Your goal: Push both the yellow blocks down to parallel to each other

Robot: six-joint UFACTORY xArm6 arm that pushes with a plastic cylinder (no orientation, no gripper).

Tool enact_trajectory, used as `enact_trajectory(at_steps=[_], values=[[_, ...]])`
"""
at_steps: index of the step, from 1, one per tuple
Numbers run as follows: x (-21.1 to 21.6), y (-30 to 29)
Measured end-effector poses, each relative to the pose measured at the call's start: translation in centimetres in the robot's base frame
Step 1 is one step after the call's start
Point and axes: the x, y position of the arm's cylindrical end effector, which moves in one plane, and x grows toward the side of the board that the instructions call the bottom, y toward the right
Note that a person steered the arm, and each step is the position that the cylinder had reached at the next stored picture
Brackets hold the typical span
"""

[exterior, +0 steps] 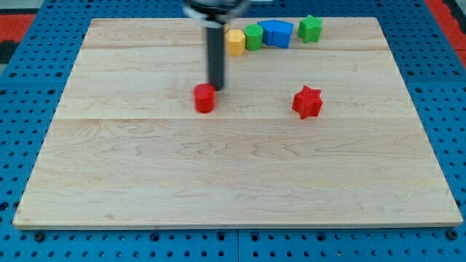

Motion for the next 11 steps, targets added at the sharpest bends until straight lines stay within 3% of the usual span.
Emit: enact_trajectory(at_steps=[2, 3, 4, 5, 6, 7, 8, 9, 11], values=[[-15.3, -1.5], [-17.3, -1.7], [-17.3, 6.7], [-15.8, 6.4], [-11.5, 6.6], [-8.4, 10.2], [-2.1, 13.5], [-1.0, 14.8], [-3.4, -2.6]])
